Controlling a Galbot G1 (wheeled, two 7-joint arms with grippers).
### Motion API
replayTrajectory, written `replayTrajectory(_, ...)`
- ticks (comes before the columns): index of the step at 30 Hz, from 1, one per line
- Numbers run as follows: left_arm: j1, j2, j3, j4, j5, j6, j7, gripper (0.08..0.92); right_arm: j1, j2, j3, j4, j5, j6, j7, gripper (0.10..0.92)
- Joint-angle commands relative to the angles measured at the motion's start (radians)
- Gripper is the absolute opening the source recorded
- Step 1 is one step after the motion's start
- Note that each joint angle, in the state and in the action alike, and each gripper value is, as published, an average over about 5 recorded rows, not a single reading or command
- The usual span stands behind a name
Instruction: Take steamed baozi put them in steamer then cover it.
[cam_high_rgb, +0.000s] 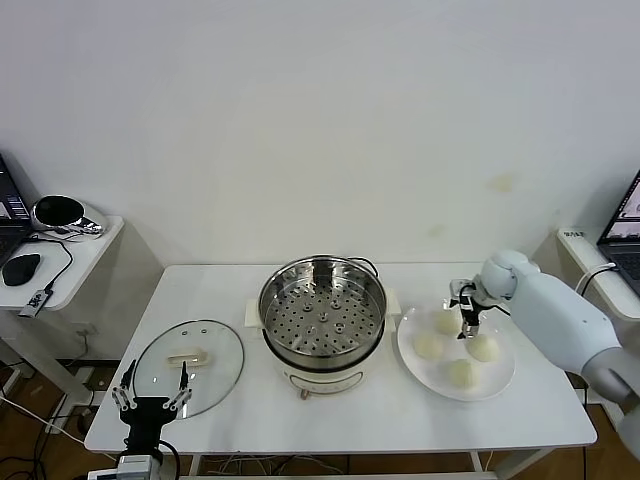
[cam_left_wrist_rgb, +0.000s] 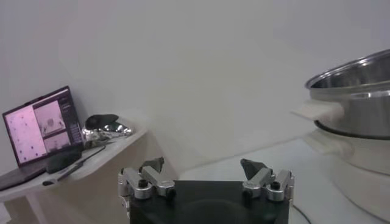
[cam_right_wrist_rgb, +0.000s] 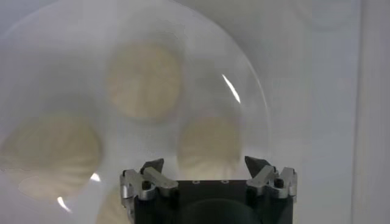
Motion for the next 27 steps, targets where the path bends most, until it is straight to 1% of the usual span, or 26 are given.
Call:
replayTrajectory(1, 0.0, 0.0, -0.001, 0.0, 0.002, -0.001, 0.0, 0.823, 0.012, 0.039, -0.021, -0.051, -0.009, 0.002, 0.007, 0.782)
replayTrajectory(5, 0.001, 0.0, -0.002, 0.001, 0.002, -0.003, 0.0, 0.823, 0.01, 0.037, -0.021, -0.046, -0.008, 0.002, 0.008, 0.731)
replayTrajectory(10, 0.001, 0.0, -0.002, 0.0, 0.002, -0.005, -0.001, 0.823, 0.019, 0.017, -0.031, -0.026, -0.002, 0.007, 0.005, 0.634)
replayTrajectory(16, -0.002, -0.001, 0.002, -0.001, 0.002, -0.006, -0.001, 0.823, 0.038, -0.033, -0.065, 0.037, 0.045, 0.011, 0.002, 0.573)
replayTrajectory(21, -0.008, 0.007, 0.009, -0.006, -0.001, -0.003, 0.0, 0.823, 0.121, -0.122, -0.133, 0.173, 0.153, 0.002, -0.006, 0.549)
replayTrajectory(27, -0.017, 0.019, 0.023, -0.001, -0.007, -0.004, 0.0, 0.823, 0.353, -0.245, -0.287, 0.356, 0.364, -0.008, -0.036, 0.553)
